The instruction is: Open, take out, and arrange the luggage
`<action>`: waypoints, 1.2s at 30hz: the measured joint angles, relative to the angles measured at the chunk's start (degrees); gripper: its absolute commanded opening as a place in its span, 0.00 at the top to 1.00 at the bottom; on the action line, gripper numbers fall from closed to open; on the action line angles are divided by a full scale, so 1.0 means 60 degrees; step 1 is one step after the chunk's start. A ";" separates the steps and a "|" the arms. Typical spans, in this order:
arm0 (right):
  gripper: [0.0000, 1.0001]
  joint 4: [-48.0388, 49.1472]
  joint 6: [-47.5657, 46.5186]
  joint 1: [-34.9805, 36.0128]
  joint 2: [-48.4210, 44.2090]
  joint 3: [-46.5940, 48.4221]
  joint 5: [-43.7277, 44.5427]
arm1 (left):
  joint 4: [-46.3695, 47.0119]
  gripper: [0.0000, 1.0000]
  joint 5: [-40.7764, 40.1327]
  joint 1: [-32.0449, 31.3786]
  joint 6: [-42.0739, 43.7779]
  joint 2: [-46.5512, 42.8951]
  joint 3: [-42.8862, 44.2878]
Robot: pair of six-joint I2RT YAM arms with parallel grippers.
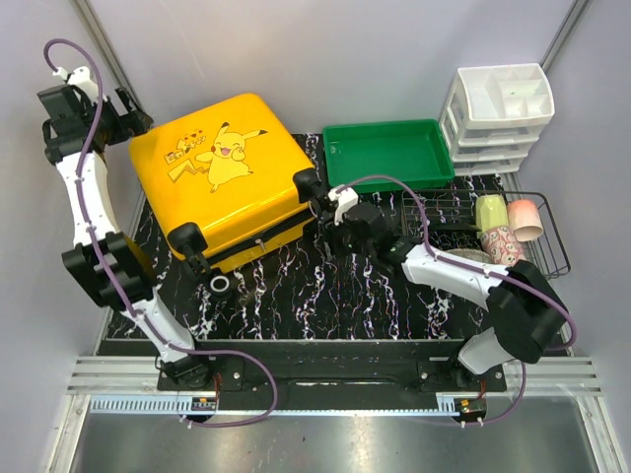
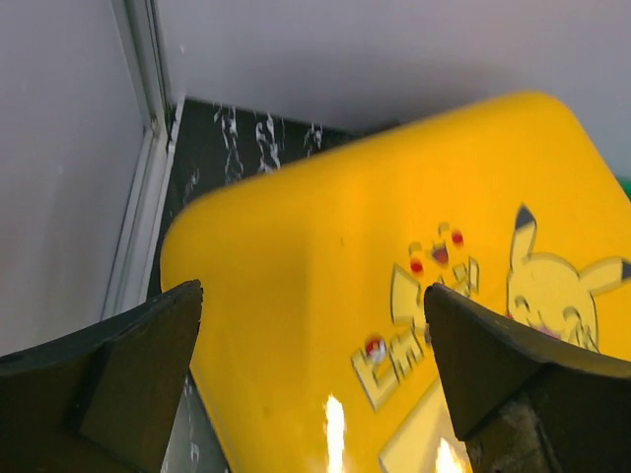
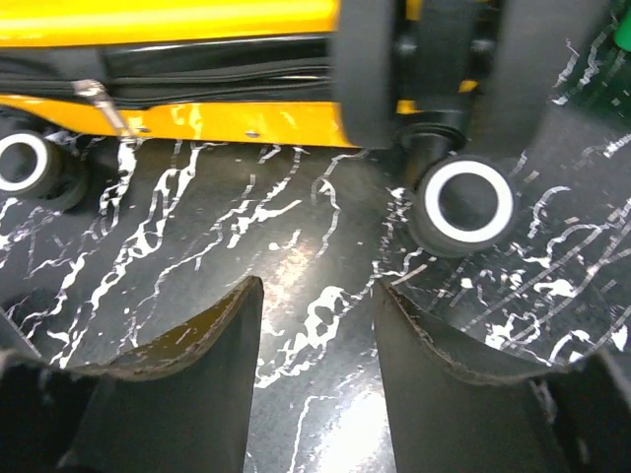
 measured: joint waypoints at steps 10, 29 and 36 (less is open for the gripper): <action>0.51 -0.0612 0.0772 -0.0353 0.0510 0.0240 0.0062 | 0.2248 0.01 0.1351 -0.0069 -0.2295 0.3260 0.2412; 0.62 -0.1515 0.2062 -0.0375 0.1679 0.1056 0.0863 | 0.4615 0.01 -0.2106 -0.0630 -0.0845 0.5402 0.3424; 0.65 -0.1647 0.2240 -0.0372 0.1971 0.1271 0.0871 | 0.4827 0.01 -0.3195 -0.1275 0.2393 0.5559 0.3351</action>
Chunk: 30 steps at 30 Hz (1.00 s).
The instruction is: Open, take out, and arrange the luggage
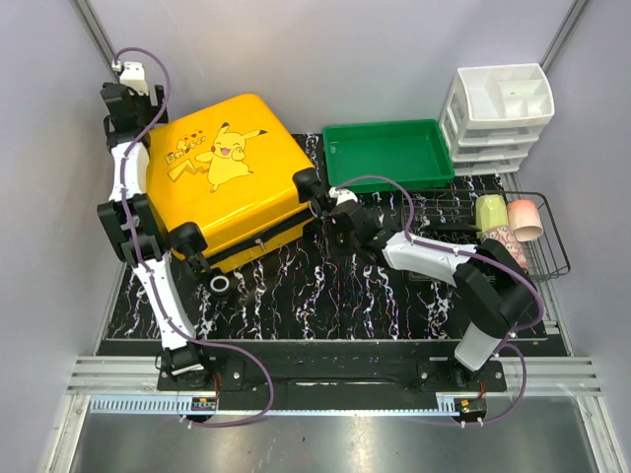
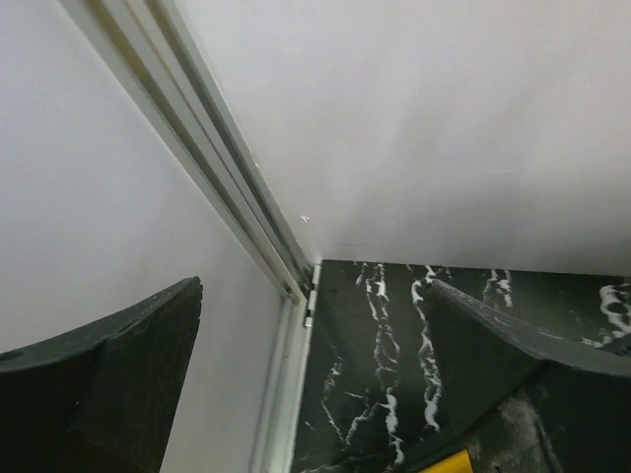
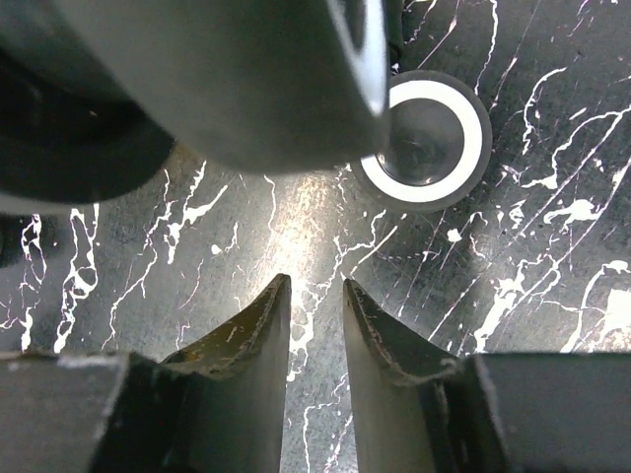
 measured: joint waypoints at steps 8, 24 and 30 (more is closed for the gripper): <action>0.66 -0.0306 0.0117 -0.0011 0.0004 0.0000 0.0178 | 0.1603 0.02 -0.0863 -0.0117 0.2116 -0.1129 -0.2080; 0.67 -0.0616 0.0255 -0.0022 -0.0011 0.0000 0.0182 | 0.1698 0.03 -0.1843 -0.0291 0.4433 -0.0404 -0.1351; 0.68 -0.0710 0.0259 -0.0106 -0.0033 -0.0004 0.0215 | 0.1872 0.07 -0.1559 -0.0051 0.4470 -0.1960 -0.3625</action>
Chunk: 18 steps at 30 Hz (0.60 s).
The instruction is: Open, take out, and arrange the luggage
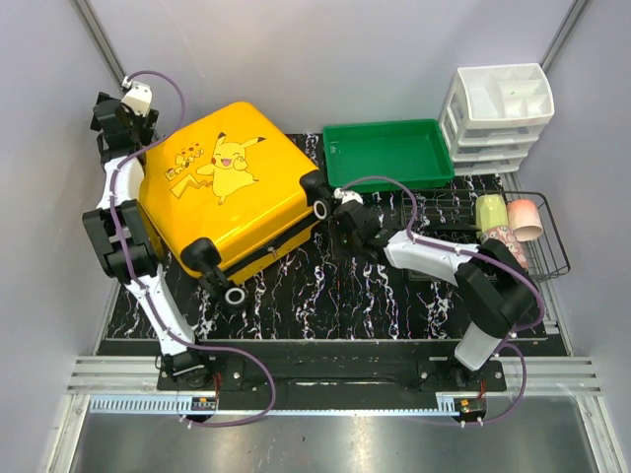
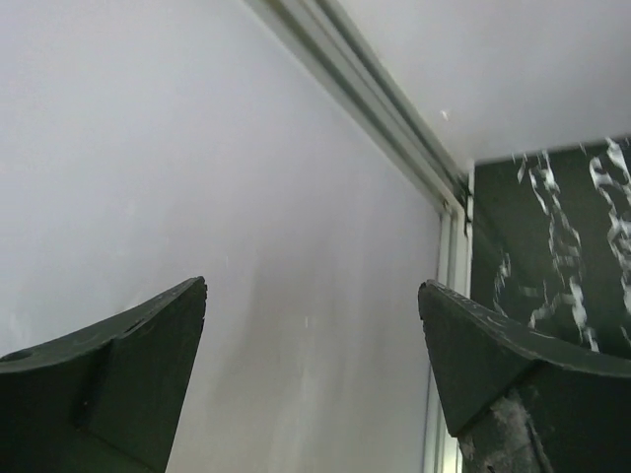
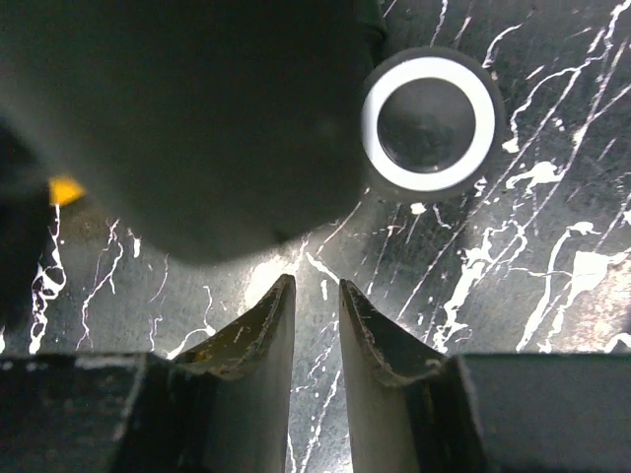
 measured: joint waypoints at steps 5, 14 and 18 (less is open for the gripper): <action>0.69 -0.0299 -0.0098 -0.0266 -0.0164 -0.0040 0.0015 | -0.0976 0.09 0.0299 0.0357 0.0076 -0.1738 -0.1912; 0.80 -0.0488 -0.0514 -0.0477 -0.0914 -0.0430 0.0200 | -0.2466 0.07 0.0525 0.0663 -0.0412 -0.4466 -0.4320; 0.89 -0.0342 -0.0714 -0.0554 -0.0889 -0.0430 0.0495 | -0.3730 0.01 0.0743 0.0834 -0.1035 -0.5512 -0.4645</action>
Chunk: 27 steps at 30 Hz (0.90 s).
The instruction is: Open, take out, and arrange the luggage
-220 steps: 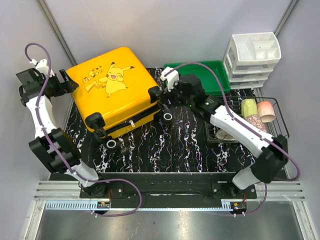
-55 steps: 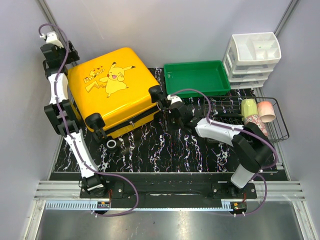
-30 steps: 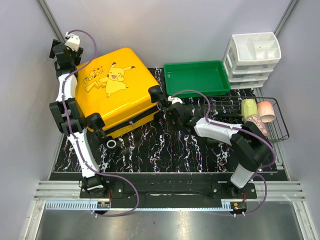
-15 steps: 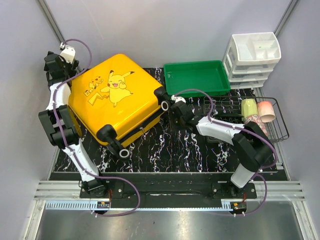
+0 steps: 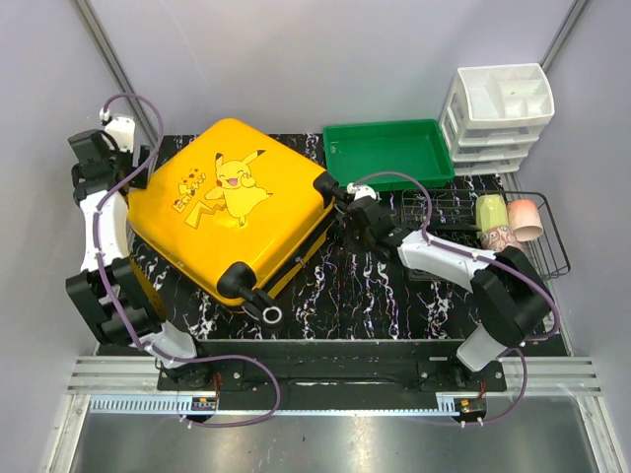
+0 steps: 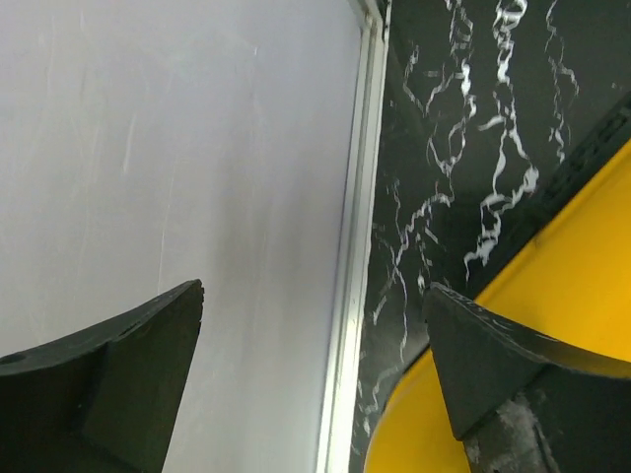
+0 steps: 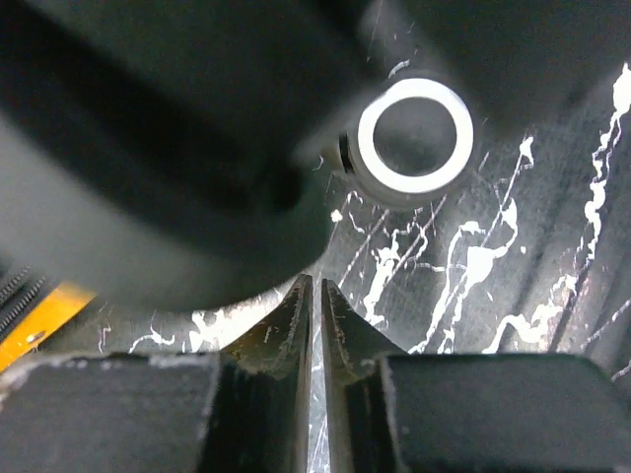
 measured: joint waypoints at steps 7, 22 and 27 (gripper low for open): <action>0.98 0.1621 -0.0073 -0.0055 0.0947 0.0375 -0.0222 | -0.1588 0.01 0.0605 0.1053 -0.1417 -0.0980 -0.0142; 0.98 0.1854 -0.0284 0.0069 0.4455 0.4503 -0.0291 | -0.2233 0.01 0.2688 0.1042 -0.3118 -0.4867 -0.1770; 0.97 0.2007 -0.0444 0.0091 0.5650 0.5938 -0.0240 | -0.2608 0.01 0.3053 0.1045 -0.3289 -0.4867 -0.2331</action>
